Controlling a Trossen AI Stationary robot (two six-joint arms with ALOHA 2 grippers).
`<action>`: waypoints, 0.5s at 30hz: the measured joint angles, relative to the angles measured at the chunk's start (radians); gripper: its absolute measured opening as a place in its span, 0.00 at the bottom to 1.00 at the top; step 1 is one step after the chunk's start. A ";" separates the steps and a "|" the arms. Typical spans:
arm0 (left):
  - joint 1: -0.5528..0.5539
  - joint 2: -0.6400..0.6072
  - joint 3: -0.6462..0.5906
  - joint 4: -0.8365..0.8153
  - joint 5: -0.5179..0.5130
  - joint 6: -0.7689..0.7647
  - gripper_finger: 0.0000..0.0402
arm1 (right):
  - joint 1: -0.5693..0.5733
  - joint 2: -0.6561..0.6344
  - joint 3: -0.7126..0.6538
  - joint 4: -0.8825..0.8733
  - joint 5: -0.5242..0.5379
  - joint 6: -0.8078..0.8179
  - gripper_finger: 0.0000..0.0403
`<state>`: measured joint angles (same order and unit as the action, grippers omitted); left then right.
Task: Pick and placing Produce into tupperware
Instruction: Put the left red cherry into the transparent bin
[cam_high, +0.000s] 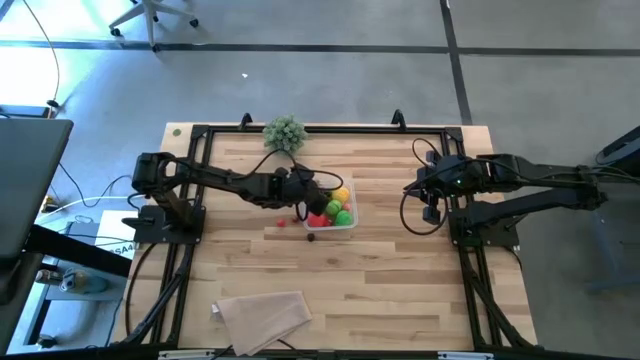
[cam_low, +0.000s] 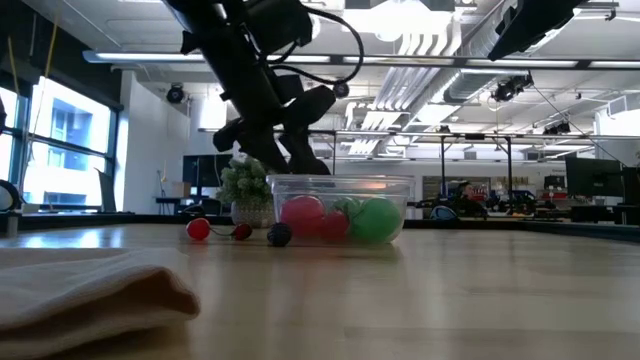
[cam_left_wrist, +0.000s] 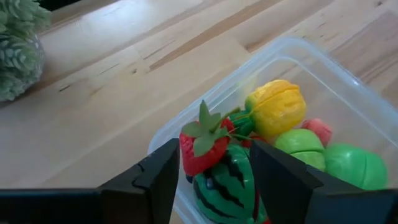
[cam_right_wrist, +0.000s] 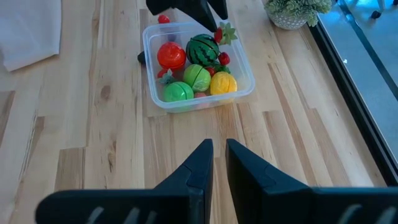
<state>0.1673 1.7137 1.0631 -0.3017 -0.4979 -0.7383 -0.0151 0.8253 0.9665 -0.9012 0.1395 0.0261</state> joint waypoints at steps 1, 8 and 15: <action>-0.001 -0.006 0.000 -0.006 0.001 0.000 0.45 | 0.000 0.000 0.000 0.000 0.000 0.000 0.09; -0.006 -0.062 0.000 -0.137 0.008 -0.062 0.42 | 0.000 0.000 0.000 0.000 0.000 0.000 0.09; -0.045 -0.187 0.000 -0.389 0.040 -0.216 0.42 | 0.000 0.000 0.000 0.000 0.000 0.000 0.09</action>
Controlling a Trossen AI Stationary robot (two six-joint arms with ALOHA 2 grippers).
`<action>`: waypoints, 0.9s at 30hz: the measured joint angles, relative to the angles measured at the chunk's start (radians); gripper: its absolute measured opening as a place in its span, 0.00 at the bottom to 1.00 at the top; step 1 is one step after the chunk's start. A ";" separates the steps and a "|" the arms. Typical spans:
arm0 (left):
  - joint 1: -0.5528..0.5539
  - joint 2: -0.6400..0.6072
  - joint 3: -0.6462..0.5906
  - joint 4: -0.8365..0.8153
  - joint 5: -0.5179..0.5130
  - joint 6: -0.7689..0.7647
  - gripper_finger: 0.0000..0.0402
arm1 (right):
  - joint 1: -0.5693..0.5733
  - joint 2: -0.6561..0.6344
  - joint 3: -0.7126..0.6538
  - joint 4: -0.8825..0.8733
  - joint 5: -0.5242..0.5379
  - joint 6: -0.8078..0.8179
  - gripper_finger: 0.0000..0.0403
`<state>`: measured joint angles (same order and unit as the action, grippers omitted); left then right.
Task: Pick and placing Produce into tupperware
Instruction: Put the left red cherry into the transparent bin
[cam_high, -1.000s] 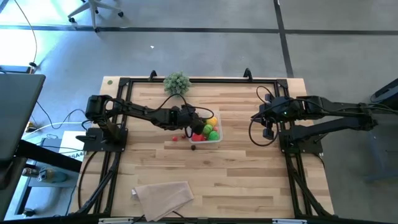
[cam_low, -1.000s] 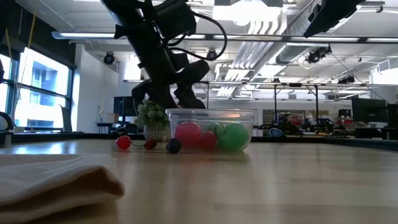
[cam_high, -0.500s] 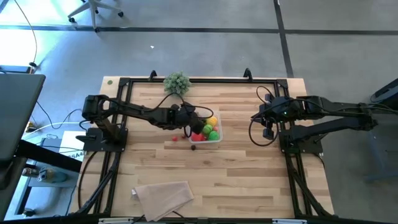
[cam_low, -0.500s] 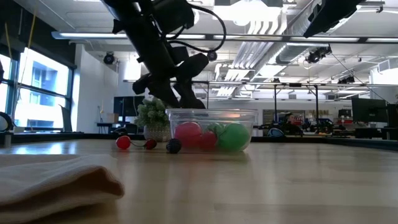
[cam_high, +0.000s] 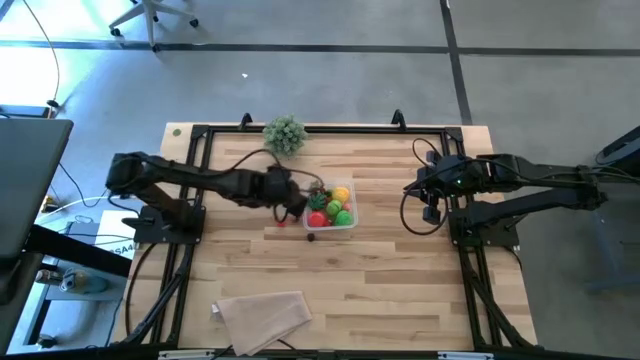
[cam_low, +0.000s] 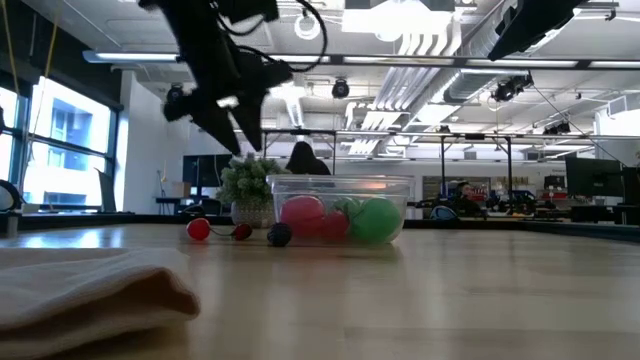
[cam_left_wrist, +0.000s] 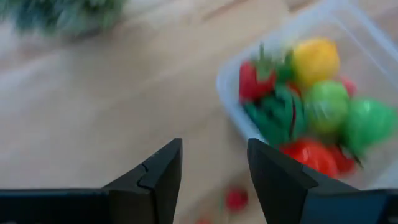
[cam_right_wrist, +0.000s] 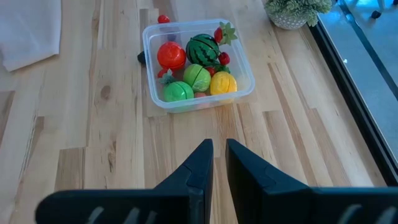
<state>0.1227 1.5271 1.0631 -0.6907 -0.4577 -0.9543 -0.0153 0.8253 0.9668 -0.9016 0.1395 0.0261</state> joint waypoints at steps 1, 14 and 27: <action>-0.016 -0.019 0.000 -0.037 0.011 -0.031 0.42 | 0.000 0.000 0.000 0.000 0.000 0.000 0.09; -0.235 -0.049 -0.086 -0.206 0.043 -0.006 0.42 | 0.000 0.000 0.000 0.000 0.000 0.000 0.09; -0.169 -0.046 -0.175 -0.013 0.193 0.187 0.42 | 0.000 0.000 0.000 0.000 0.000 0.000 0.09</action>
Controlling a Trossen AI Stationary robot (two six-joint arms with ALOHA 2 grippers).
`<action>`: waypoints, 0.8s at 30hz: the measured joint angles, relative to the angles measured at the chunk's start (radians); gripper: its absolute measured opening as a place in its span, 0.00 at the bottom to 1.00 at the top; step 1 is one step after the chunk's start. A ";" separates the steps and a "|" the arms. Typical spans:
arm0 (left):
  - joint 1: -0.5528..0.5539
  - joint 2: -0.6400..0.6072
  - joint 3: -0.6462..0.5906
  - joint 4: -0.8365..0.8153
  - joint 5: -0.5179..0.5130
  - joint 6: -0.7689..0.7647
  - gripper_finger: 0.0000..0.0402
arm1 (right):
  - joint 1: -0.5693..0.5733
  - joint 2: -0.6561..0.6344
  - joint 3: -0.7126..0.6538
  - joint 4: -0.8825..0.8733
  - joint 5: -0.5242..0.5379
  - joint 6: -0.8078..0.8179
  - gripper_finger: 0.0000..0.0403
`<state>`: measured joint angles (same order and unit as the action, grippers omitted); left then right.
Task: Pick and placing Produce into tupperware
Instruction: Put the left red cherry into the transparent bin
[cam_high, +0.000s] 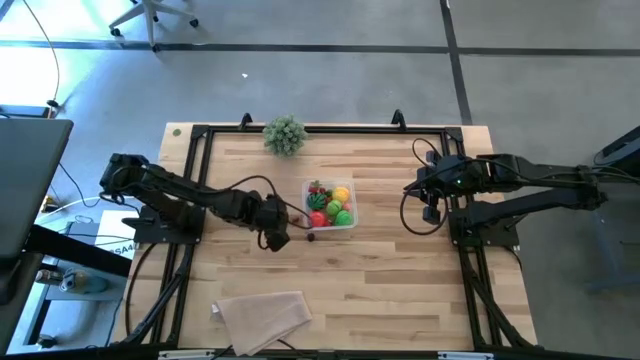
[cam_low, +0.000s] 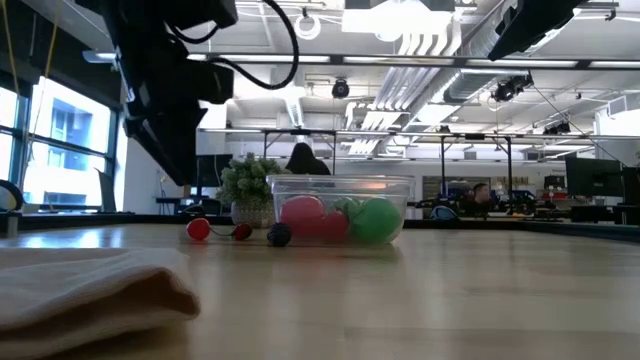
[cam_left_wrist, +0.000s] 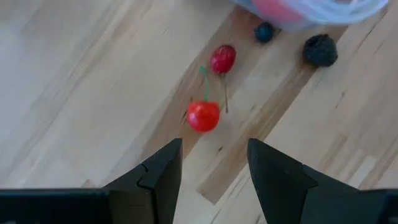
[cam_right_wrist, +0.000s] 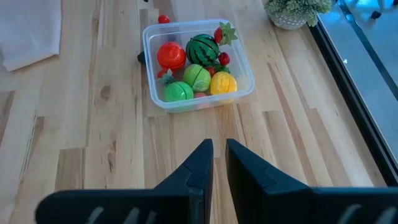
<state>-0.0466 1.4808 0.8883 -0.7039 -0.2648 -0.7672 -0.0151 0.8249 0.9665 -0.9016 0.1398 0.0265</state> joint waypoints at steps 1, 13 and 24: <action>0.011 0.006 0.000 0.014 0.008 0.015 0.42 | 0.000 0.000 0.000 0.000 0.000 0.000 0.09; 0.114 0.056 -0.001 0.062 0.118 0.102 0.42 | 0.000 0.000 0.000 0.000 0.000 0.000 0.09; 0.119 0.109 -0.001 0.064 0.127 0.136 0.42 | 0.000 0.000 0.000 0.000 0.000 0.000 0.09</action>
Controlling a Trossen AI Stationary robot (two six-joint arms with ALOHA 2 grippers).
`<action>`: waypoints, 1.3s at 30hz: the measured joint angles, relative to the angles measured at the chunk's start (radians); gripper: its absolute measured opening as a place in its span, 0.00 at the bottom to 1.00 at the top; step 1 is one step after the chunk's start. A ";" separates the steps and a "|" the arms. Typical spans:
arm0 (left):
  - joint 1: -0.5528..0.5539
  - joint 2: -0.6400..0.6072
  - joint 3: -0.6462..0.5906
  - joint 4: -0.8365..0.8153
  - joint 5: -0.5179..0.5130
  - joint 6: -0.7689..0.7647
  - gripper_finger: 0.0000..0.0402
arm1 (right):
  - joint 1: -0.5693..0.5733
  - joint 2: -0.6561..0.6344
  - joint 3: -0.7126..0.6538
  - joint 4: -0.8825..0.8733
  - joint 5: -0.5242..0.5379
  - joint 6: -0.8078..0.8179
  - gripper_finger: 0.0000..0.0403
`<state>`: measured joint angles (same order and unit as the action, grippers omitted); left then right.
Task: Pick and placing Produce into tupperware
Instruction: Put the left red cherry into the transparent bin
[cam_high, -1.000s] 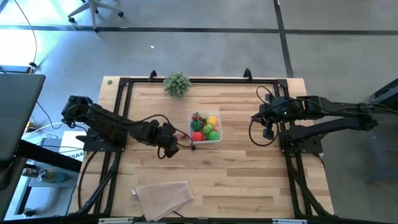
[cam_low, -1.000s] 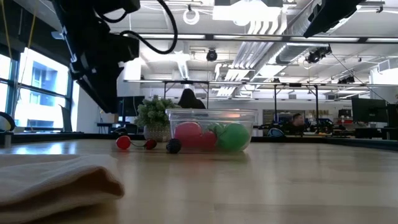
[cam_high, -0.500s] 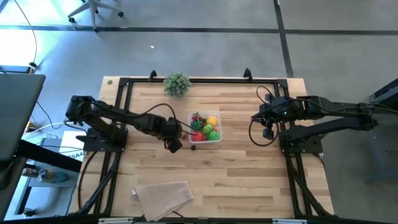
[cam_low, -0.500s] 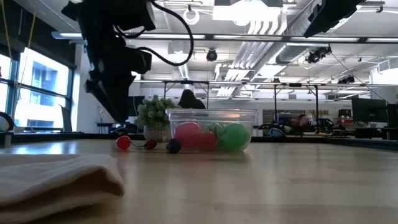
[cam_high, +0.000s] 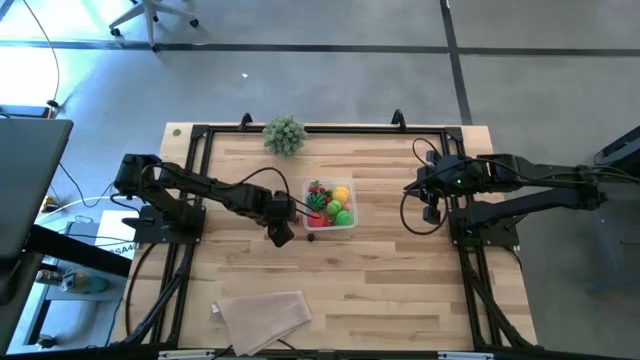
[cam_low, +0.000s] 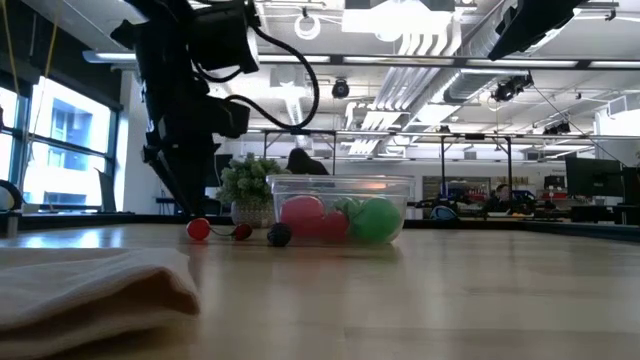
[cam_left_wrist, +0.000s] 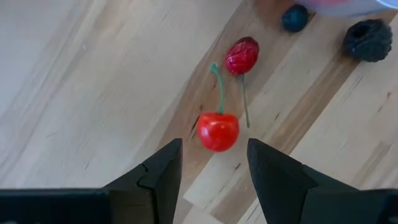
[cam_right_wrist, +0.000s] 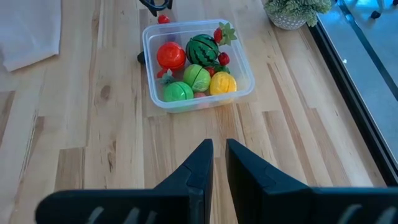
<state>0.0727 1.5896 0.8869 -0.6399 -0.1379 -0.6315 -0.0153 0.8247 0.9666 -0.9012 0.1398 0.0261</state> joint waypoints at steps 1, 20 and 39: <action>0.000 0.003 0.000 0.008 -0.001 0.003 0.42 | 0.000 0.000 0.000 0.000 0.000 0.000 0.09; 0.000 0.071 0.001 0.056 -0.001 0.020 0.42 | 0.000 0.001 0.000 0.000 0.000 0.000 0.09; 0.000 0.109 0.001 0.079 -0.003 0.023 0.42 | 0.000 0.000 0.000 0.000 0.000 0.000 0.09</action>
<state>0.0727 1.6981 0.8883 -0.5605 -0.1410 -0.6090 -0.0151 0.8251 0.9666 -0.9012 0.1396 0.0261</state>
